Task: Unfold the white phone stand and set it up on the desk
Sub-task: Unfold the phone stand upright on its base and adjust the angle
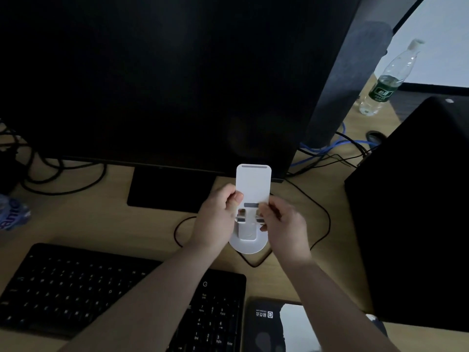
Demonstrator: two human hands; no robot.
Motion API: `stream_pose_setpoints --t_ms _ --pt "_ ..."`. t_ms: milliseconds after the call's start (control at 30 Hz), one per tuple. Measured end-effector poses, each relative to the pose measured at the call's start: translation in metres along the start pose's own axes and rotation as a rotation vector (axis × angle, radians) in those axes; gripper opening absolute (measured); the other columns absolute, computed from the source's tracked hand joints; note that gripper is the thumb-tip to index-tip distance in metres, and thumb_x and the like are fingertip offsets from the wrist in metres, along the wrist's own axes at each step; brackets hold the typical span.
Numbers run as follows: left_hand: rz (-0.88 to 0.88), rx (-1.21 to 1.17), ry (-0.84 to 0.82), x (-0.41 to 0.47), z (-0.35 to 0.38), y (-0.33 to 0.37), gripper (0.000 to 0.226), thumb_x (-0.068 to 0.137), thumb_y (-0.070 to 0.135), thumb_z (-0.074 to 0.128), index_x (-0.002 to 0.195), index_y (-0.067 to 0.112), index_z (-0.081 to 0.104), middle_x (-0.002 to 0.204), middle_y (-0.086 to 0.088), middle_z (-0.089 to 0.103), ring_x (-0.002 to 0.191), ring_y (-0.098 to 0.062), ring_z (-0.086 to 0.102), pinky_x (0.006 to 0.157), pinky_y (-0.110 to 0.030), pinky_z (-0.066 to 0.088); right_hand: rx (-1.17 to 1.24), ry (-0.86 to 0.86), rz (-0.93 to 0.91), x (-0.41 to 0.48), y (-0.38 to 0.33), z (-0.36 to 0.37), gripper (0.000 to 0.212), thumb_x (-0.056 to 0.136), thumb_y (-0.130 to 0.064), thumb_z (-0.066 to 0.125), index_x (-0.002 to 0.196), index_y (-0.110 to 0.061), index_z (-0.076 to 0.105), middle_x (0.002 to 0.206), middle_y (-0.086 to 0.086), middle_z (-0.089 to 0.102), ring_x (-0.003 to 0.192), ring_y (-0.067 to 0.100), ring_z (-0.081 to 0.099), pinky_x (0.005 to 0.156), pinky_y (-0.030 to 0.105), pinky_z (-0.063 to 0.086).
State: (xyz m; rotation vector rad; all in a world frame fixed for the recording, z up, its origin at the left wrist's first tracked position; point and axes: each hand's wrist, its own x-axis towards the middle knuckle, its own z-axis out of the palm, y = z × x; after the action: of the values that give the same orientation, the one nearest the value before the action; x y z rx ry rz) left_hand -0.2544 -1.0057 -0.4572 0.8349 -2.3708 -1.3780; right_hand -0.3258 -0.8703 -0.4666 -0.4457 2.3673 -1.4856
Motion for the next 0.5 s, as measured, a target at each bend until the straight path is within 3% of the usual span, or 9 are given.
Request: stream_pose_setpoints --t_ms 133,300,500 --pt "0.007 0.009 -0.038 0.002 -0.005 0.0 0.024 0.105 0.03 0.052 0.082 0.027 0.056 0.071 0.01 0.054 0.065 -0.006 0.052 0.059 -0.022 0.039 0.022 0.012 -0.008 -0.001 0.001 0.001 0.017 0.101 -0.013 0.057 0.095 -0.016 0.072 0.087 0.004 0.073 0.078 0.019 0.069 0.067 0.032 0.06" --pt "0.021 0.043 -0.058 0.005 -0.009 0.0 0.023 0.105 0.031 0.051 0.086 0.021 0.059 0.066 0.009 0.051 0.056 0.0 0.048 0.053 -0.014 0.036 0.034 -0.001 -0.008 -0.001 -0.001 0.001 0.017 0.1 -0.014 0.058 0.092 -0.014 0.072 0.085 0.006 0.073 0.072 0.019 0.069 0.061 0.025 0.057" --pt "0.033 0.011 -0.053 0.01 -0.015 0.004 0.027 0.105 0.031 0.052 0.078 0.03 0.053 0.066 0.009 0.049 0.054 -0.002 0.045 0.053 -0.018 0.033 0.077 -0.016 -0.032 0.002 -0.012 -0.003 0.016 0.102 -0.014 0.056 0.097 -0.014 0.072 0.091 0.008 0.071 0.076 0.019 0.069 0.062 0.016 0.054"
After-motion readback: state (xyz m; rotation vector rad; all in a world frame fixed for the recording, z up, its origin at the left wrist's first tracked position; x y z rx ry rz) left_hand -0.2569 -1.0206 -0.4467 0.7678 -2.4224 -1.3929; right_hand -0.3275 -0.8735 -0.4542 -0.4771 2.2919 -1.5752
